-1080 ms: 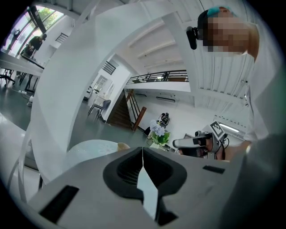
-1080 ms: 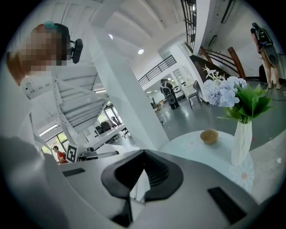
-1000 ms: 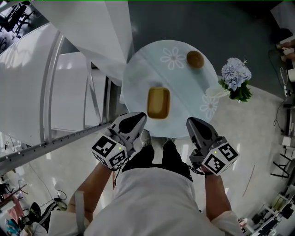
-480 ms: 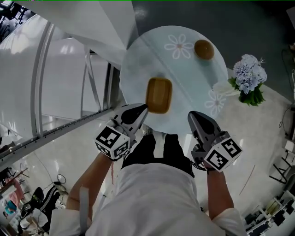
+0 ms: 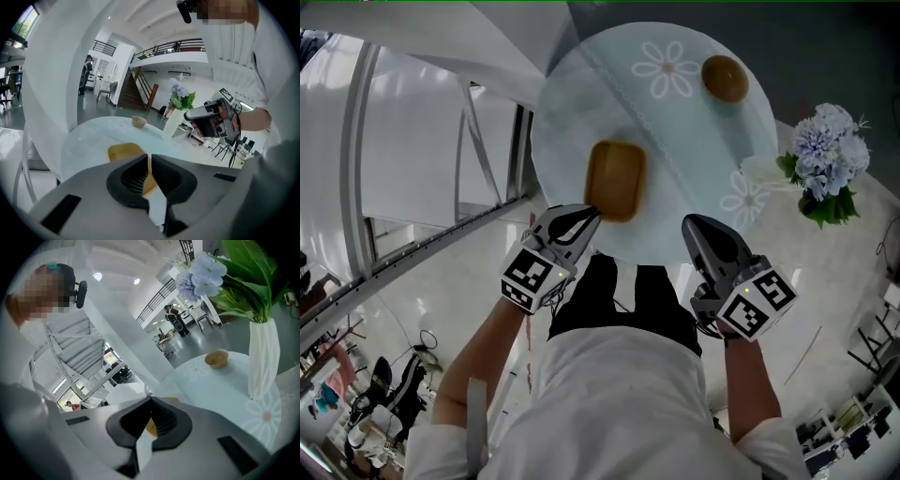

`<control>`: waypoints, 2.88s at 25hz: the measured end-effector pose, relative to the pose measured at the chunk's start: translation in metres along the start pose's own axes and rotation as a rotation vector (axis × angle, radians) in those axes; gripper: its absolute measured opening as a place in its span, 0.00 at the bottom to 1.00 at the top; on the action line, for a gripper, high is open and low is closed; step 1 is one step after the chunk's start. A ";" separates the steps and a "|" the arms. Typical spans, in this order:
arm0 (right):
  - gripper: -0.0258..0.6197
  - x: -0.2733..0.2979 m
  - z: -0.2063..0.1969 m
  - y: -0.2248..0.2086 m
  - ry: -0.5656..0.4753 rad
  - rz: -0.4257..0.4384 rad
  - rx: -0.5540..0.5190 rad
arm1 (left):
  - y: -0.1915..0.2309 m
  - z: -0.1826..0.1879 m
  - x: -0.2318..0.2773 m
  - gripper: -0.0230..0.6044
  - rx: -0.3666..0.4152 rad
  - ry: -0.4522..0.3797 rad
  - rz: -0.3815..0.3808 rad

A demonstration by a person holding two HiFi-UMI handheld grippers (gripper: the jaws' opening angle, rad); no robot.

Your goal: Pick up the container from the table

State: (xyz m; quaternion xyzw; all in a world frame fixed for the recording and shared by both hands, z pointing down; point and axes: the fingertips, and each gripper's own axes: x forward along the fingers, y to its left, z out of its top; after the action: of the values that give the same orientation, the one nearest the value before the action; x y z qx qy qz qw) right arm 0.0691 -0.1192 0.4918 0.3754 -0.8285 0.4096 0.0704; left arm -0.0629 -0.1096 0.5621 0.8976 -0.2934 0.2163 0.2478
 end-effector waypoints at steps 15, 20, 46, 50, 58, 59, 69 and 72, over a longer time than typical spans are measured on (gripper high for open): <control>0.07 0.011 -0.020 -0.038 0.058 0.012 0.068 | -0.009 -0.046 0.034 0.23 0.248 0.211 -0.046; 0.07 0.012 -0.026 -0.047 0.067 0.009 0.088 | -0.014 -0.066 0.044 0.26 0.392 0.301 -0.061; 0.07 -0.001 -0.008 -0.052 0.024 0.004 0.086 | -0.020 -0.040 0.063 0.09 0.583 0.355 0.006; 0.07 -0.004 0.009 -0.044 0.000 0.006 0.056 | -0.019 -0.009 0.056 0.09 0.554 0.282 0.036; 0.07 -0.013 0.044 -0.023 -0.050 0.013 -0.007 | -0.018 0.061 0.039 0.09 0.558 0.147 0.104; 0.07 -0.014 0.049 -0.019 -0.058 0.014 -0.016 | -0.017 0.069 0.036 0.09 0.563 0.134 0.112; 0.07 -0.027 0.098 0.009 -0.133 0.017 -0.111 | -0.014 0.138 0.012 0.09 0.583 0.010 0.179; 0.07 -0.029 0.114 0.012 -0.160 0.017 -0.141 | -0.012 0.158 0.010 0.09 0.592 -0.032 0.203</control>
State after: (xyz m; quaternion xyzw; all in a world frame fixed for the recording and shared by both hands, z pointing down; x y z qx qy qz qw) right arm 0.1031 -0.1820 0.3977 0.3940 -0.8614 0.3196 0.0266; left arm -0.0093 -0.1957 0.4393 0.9003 -0.3096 0.3016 -0.0518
